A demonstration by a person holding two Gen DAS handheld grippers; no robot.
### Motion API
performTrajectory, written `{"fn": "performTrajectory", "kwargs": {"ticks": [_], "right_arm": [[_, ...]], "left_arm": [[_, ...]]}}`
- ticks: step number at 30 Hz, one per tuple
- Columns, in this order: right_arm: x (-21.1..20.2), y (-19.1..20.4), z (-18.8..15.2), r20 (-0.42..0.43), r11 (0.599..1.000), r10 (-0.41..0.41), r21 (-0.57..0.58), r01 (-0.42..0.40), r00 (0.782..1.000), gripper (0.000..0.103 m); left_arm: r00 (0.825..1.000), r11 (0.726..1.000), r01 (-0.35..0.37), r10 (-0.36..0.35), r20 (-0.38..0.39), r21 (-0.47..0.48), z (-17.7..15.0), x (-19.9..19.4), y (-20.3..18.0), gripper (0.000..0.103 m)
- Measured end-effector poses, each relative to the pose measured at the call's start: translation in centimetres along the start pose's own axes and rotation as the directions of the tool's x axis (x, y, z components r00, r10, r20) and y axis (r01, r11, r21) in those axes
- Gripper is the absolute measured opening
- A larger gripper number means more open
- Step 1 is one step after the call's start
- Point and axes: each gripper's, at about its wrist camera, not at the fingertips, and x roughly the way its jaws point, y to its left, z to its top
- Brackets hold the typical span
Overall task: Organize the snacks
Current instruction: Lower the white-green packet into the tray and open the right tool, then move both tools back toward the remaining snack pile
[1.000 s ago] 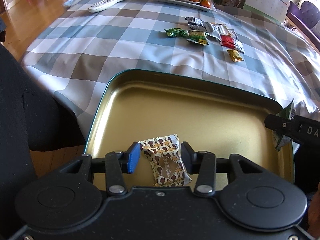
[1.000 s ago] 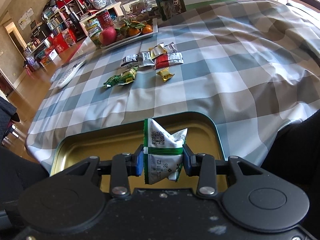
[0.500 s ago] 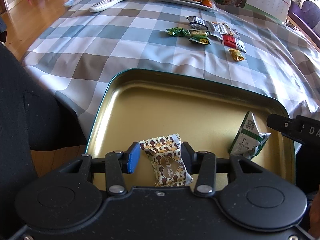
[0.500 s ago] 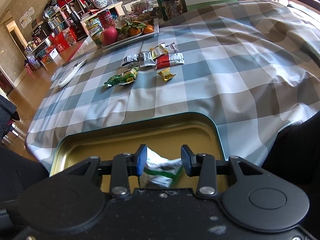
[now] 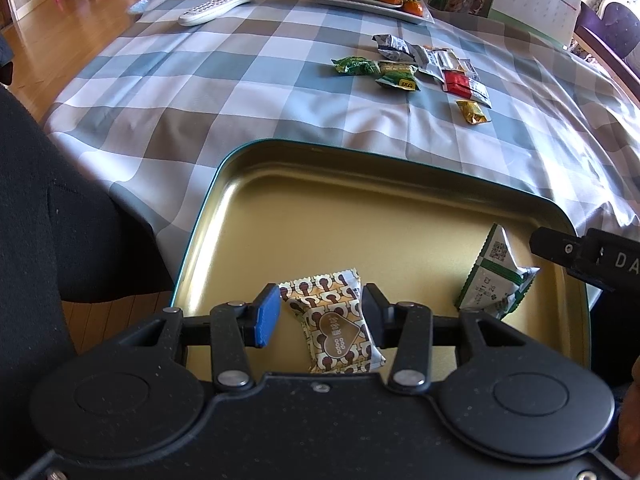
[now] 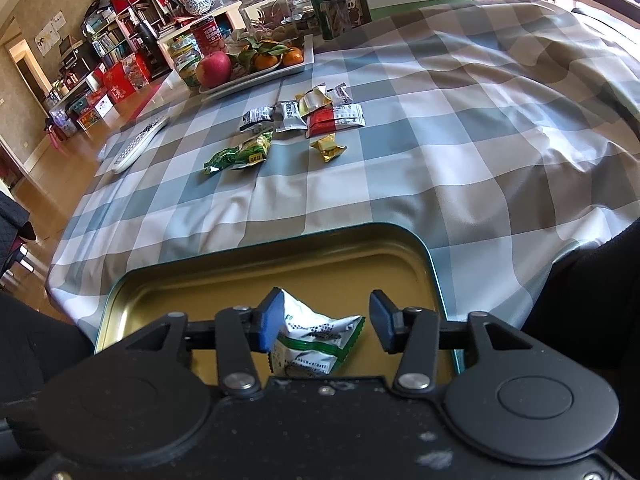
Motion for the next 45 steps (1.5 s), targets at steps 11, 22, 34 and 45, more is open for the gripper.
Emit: {"fn": "performTrajectory", "kwargs": {"ticks": [11, 22, 34, 45], "right_arm": [[-0.1, 0.4, -0.1, 0.005, 0.999, -0.02, -0.026, 0.02, 1.0, 0.063], [-0.1, 0.5, -0.2, 0.001, 0.999, -0.025, -0.032, 0.025, 1.0, 0.063], [0.4, 0.7, 0.1, -0.042, 0.999, -0.033, -0.029, 0.031, 0.999, 0.063], [0.9, 1.9, 2.4, -0.08, 0.995, -0.021, -0.102, 0.012, 0.997, 0.063]], "left_arm": [[1.0, 1.0, 0.005, -0.005, -0.002, -0.001, 0.1, -0.1, 0.0, 0.054], [1.0, 1.0, 0.005, -0.005, 0.008, 0.007, 0.1, -0.2, -0.2, 0.054], [0.999, 0.999, 0.012, -0.011, 0.047, -0.036, 1.1, -1.4, 0.4, 0.054], [0.993, 1.0, -0.016, 0.017, 0.12, -0.009, 6.8, -2.4, 1.1, 0.054]]}}
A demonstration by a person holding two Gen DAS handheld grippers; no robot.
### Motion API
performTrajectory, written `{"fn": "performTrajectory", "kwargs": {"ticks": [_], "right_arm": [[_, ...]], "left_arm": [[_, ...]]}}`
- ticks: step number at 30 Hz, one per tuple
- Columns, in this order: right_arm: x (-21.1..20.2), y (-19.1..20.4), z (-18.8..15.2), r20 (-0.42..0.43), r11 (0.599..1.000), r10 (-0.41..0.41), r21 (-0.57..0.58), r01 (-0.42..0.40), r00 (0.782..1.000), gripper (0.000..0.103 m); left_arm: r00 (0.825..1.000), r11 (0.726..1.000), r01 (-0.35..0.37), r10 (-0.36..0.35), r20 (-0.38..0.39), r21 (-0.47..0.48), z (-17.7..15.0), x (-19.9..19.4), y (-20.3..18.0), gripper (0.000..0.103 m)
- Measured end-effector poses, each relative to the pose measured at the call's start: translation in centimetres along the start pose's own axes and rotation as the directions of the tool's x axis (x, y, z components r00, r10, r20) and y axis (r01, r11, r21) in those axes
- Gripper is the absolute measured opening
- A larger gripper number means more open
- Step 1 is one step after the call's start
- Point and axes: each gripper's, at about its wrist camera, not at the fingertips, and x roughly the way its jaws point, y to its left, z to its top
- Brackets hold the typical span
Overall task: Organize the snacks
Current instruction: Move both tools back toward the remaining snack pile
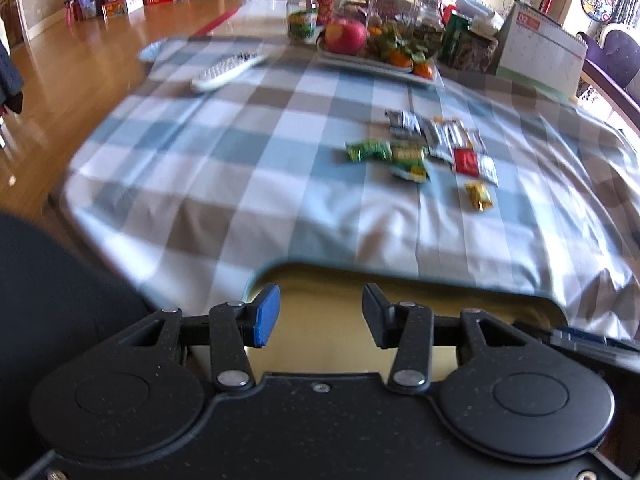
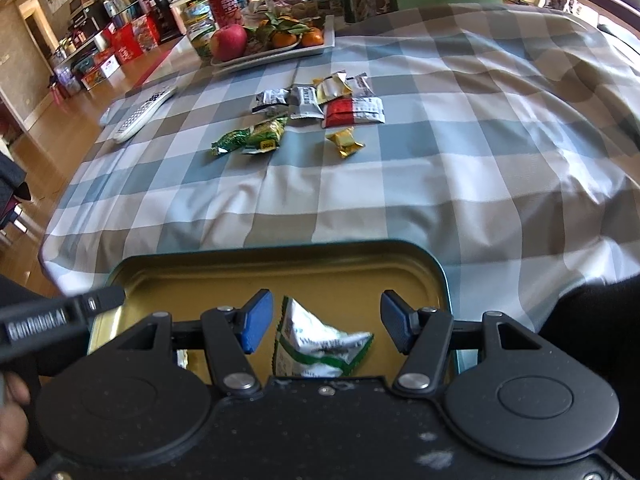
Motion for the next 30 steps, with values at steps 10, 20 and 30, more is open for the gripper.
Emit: {"fn": "performTrajectory", "kwargs": {"ticks": [10, 20, 30], "right_arm": [[1.0, 0.5, 4.5, -0.02, 0.999, 0.025, -0.034, -0.026, 0.999, 0.063], [2.9, -0.9, 10.8, -0.024, 1.0, 0.012, -0.005, -0.012, 1.0, 0.063], [6.0, -2.0, 18.1, 0.006, 0.999, -0.034, 0.034, 0.034, 0.999, 0.063]], "left_arm": [[1.0, 1.0, 0.009, -0.009, 0.0, -0.005, 6.6, 1.9, 0.2, 0.054], [1.0, 0.999, 0.026, -0.026, -0.008, 0.042, 12.3, 4.6, -1.7, 0.054], [0.998, 0.997, 0.038, -0.035, -0.046, 0.068, 16.7, 9.7, -3.7, 0.054]]}}
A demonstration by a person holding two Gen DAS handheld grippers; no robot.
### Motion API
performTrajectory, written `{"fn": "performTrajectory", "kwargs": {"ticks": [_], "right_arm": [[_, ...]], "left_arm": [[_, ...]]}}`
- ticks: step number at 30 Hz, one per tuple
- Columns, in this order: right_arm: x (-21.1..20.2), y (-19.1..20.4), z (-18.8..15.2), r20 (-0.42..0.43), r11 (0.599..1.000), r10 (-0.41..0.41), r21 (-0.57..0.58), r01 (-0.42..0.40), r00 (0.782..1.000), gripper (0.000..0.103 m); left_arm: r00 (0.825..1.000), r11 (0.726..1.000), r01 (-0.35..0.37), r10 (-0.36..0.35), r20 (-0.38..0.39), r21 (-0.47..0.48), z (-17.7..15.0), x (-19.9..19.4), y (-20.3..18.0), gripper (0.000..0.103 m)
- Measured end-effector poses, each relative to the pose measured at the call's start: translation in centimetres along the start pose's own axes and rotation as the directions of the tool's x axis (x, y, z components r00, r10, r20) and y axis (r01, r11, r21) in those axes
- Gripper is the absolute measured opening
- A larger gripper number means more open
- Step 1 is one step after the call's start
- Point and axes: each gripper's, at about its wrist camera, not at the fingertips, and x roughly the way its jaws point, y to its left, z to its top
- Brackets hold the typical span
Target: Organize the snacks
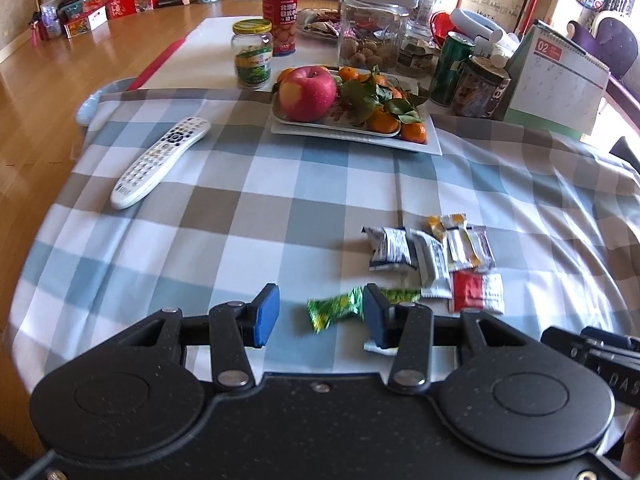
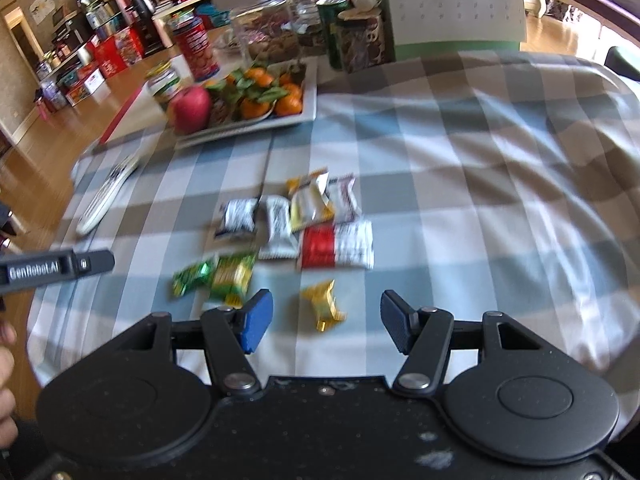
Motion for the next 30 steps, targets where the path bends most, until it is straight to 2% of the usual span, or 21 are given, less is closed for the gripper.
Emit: {"fn": "performTrajectory", "kwargs": {"ticks": [7, 13, 20, 25, 30], "right_arm": [[4.1, -0.6, 4.5, -0.017, 0.997, -0.022, 0.074, 0.023, 1.0, 0.063], [7.8, -1.5, 7.2, -0.04, 0.989, -0.047, 0.135, 0.052, 0.998, 0.063], [10.5, -3.3, 8.0, -0.08, 0.972, -0.072, 0.22, 0.088, 0.994, 0.063], [10.5, -4.4, 8.0, -0.09, 0.959, -0.105, 0.255, 0.125, 0.99, 0.063], [10.1, -4.6, 8.1, -0.096, 0.959, -0.097, 0.256, 0.119, 0.991, 0.063]], "left_arm": [[1.0, 1.0, 0.005, -0.005, -0.016, 0.007, 2.6, 3.3, -1.2, 0.054], [0.998, 0.999, 0.036, -0.036, -0.047, 0.009, 3.8, 6.4, -2.4, 0.054], [0.997, 0.998, 0.051, -0.049, -0.065, 0.033, 4.3, 8.7, -4.2, 0.054], [0.996, 0.997, 0.051, -0.048, -0.07, 0.053, 4.2, 10.0, -5.7, 0.054], [0.996, 0.994, 0.048, -0.041, -0.076, 0.099, 4.0, 11.0, -6.9, 0.054]]}}
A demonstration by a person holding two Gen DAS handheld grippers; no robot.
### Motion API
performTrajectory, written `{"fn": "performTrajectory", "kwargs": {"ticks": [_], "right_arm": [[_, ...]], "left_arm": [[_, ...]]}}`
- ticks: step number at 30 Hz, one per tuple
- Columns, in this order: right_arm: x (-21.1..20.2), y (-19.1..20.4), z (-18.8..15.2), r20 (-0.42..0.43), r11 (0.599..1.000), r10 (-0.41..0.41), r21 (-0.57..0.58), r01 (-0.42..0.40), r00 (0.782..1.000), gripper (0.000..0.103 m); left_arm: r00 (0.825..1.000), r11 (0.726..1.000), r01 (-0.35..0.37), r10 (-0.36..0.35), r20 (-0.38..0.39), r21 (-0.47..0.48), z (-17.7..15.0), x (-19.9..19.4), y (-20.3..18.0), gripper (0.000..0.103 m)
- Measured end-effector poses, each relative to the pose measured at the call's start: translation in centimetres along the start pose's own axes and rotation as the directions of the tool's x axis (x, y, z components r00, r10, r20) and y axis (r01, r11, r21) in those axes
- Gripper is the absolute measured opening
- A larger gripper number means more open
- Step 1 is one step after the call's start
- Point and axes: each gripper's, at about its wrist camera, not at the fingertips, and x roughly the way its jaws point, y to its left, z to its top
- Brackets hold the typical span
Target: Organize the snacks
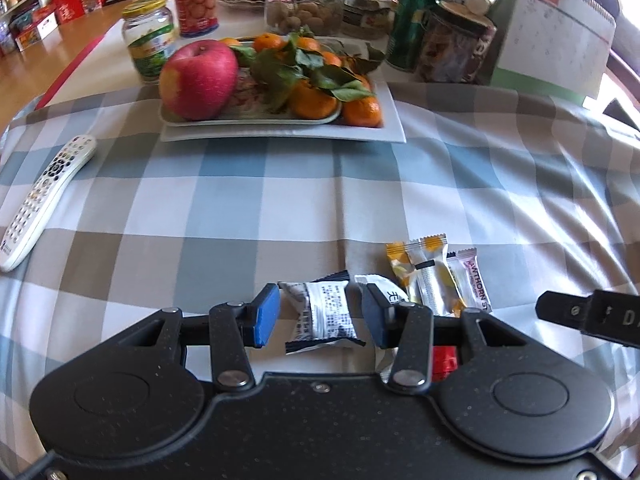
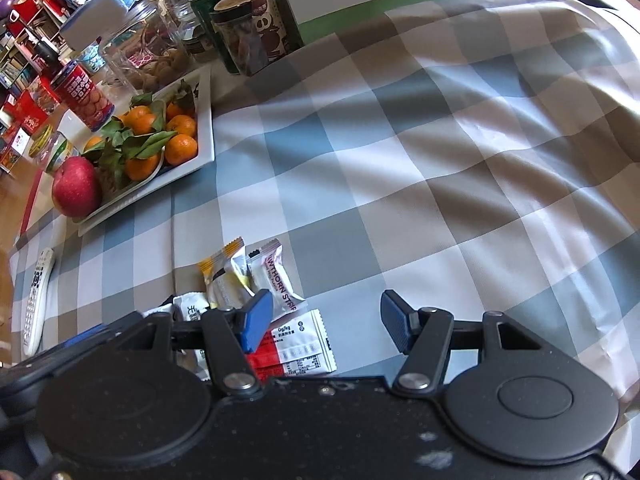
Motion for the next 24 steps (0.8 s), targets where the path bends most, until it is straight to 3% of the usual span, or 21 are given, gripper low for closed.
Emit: {"fn": "performTrajectory", "kwargs": {"ticks": [13, 24], "right_arm": [[-0.6, -0.5, 0.6, -0.006, 0.999, 0.035, 0.029, -0.035, 0.999, 0.063], [-0.4, -0.7, 0.8, -0.012, 0.998, 0.03, 0.054, -0.03, 0.999, 0.063]], "left_arm": [[0.997, 0.998, -0.005, 0.001, -0.071, -0.063, 0.1, 2.5, 0.5, 0.053], [0.99, 0.987, -0.077, 0.059, -0.126, -0.141, 0.2, 3.9, 2.4, 0.052]]}}
